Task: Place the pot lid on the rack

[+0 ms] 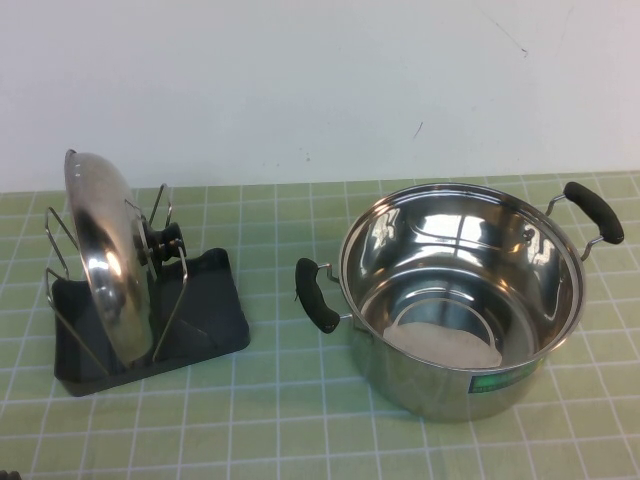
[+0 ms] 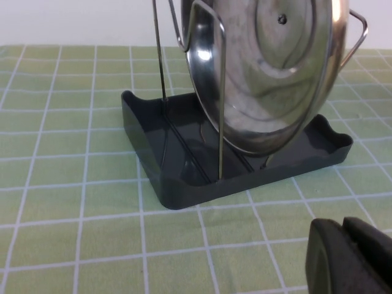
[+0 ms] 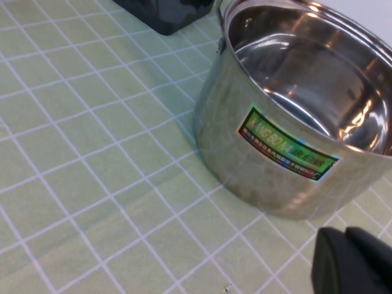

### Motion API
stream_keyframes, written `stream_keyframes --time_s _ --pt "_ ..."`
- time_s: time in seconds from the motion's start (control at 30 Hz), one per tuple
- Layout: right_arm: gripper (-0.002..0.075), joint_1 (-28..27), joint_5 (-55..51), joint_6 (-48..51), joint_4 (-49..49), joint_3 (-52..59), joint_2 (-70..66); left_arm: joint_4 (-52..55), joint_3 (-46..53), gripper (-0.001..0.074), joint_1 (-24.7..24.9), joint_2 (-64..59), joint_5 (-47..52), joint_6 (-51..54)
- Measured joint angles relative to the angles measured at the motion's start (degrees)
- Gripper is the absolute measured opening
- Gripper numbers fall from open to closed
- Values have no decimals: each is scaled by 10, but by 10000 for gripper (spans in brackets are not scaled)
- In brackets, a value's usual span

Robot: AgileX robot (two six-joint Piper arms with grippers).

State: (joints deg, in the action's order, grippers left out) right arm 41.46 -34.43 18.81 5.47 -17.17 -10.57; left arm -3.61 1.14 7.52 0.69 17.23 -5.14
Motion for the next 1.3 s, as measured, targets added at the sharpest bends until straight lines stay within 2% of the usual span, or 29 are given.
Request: stream_keyframes --time_s 0.23,0.53,1.3 --pt "-1 0 0 0 0 0 0 0 0 -1 22 0 1 18" --pt "-1 0 0 -1 0 0 0 0 0 -1 -4 0 1 19" --pt "-1 0 0 -1 0 0 0 0 -1 -1 -6 0 2 30"
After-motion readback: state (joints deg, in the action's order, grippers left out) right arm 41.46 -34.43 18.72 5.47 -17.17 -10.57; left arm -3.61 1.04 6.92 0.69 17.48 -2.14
